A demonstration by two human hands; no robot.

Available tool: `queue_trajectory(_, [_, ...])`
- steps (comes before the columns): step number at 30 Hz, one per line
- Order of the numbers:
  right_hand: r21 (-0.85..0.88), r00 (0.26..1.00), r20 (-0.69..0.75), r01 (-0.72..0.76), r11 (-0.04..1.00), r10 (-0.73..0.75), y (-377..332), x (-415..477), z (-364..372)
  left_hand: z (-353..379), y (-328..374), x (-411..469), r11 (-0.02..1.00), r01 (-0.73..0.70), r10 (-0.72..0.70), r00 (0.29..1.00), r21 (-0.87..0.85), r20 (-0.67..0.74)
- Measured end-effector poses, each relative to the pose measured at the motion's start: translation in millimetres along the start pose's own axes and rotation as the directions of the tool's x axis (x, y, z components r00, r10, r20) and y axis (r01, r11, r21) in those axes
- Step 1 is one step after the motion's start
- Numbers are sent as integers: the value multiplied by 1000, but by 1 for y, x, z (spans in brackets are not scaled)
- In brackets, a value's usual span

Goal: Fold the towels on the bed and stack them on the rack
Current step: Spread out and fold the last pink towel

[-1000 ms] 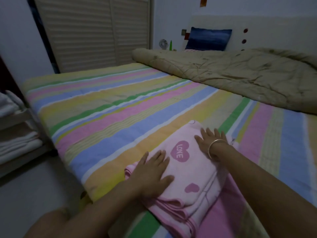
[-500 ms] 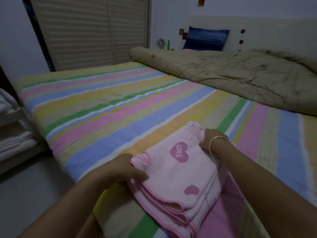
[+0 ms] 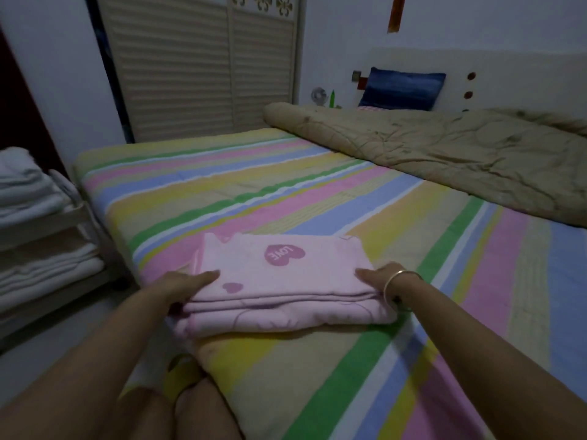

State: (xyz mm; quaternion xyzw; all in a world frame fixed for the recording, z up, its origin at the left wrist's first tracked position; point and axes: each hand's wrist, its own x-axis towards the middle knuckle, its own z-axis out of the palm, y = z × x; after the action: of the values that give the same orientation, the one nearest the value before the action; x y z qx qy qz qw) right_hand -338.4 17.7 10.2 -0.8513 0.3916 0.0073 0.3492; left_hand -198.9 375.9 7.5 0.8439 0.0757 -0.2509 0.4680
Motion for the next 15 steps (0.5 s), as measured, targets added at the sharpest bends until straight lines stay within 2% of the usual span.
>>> queue_trajectory(2, [17, 998, 24, -59, 998, 59, 6, -6, 4, -3, -9, 5, 999, -44, 45, 995, -12, 89])
queue_trajectory(4, [-23, 999, 12, -33, 999, 34, 3, -12, 11, -3, -9, 0, 991, -86, 106, 974, -105, 203])
queue_trajectory(6, [-91, 999, -26, 20, 996, -22, -14, -22, 20, -3, -10, -8, 971, -104, 157, 957, -217, 245])
queue_trajectory(9, [-214, 991, -85, 80, 973, -100, -50, -36, 30, -10, -11, -21, 971, -142, 183, 961, -194, 209])
queue_trajectory(11, [-299, 973, -135, 142, 944, -189, -84, -48, 40, -30, -12, -30, 970, -159, 185, 974, -186, 133])
queue_trajectory(13, [-339, 947, -148, 222, 914, -285, -115, -55, 51, -48, -11, -33, 945, -181, 207, 976, -271, 69])
queue_trajectory(15, [-363, 909, -123, 332, 871, -398, -154, -58, 74, -77, -16, -33, 900, -224, 218, 974, -374, -58])
